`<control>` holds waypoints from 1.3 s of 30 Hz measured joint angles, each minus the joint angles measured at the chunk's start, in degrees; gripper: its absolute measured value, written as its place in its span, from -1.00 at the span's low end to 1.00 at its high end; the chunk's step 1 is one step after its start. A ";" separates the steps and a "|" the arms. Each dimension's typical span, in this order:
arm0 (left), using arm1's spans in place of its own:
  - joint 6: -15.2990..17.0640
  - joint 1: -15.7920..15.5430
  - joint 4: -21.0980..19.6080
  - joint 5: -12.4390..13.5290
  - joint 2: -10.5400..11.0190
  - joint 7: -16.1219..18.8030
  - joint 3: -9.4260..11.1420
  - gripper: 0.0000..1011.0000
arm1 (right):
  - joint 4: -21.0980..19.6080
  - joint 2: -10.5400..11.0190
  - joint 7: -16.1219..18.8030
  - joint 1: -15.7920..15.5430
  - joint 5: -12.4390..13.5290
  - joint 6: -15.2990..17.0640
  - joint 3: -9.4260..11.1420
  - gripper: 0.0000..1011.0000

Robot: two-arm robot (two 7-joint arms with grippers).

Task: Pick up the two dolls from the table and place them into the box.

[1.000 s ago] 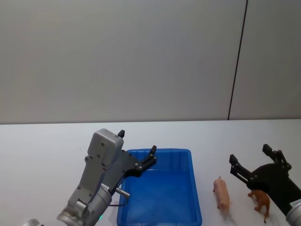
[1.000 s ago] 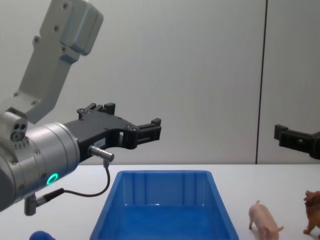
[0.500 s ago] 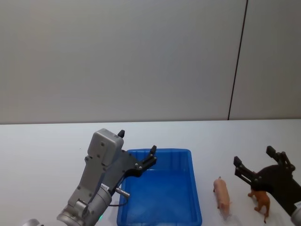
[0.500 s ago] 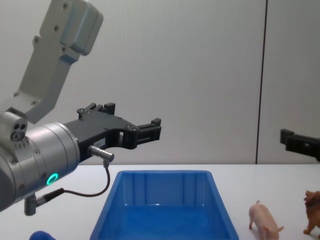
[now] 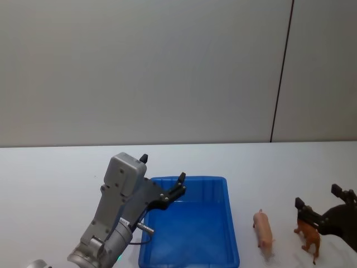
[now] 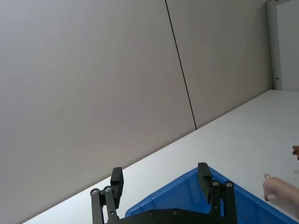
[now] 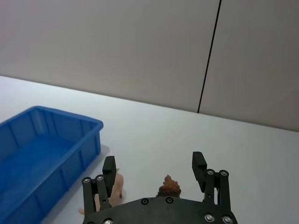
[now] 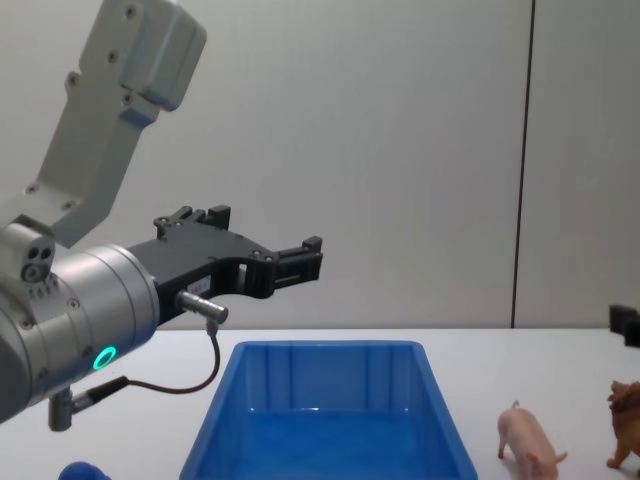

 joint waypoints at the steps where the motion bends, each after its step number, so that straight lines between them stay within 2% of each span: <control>1: 0.00 0.00 0.00 0.00 0.00 0.00 0.00 0.98 | 0.24 0.16 0.35 0.06 0.10 0.23 0.11 0.98; 12: 0.00 0.00 0.00 0.00 0.00 0.00 0.00 0.98 | 4.67 1.29 4.48 1.67 1.63 3.72 1.05 0.98; 29: 0.00 0.00 0.00 0.00 0.00 0.00 0.00 0.98 | 12.61 0.34 9.12 5.49 3.33 8.75 0.49 0.97; 33: 0.00 0.00 0.00 0.00 0.00 0.00 0.00 0.98 | 14.23 0.01 9.79 6.36 3.72 9.74 0.31 0.83; 37: 0.00 0.00 0.00 0.00 0.00 0.00 0.00 0.98 | 15.44 -0.25 10.39 7.05 4.18 10.66 0.17 0.57; 39: 0.00 0.00 0.00 0.00 0.00 0.00 0.00 0.98 | 16.00 -0.34 10.78 7.36 4.42 11.18 0.13 0.55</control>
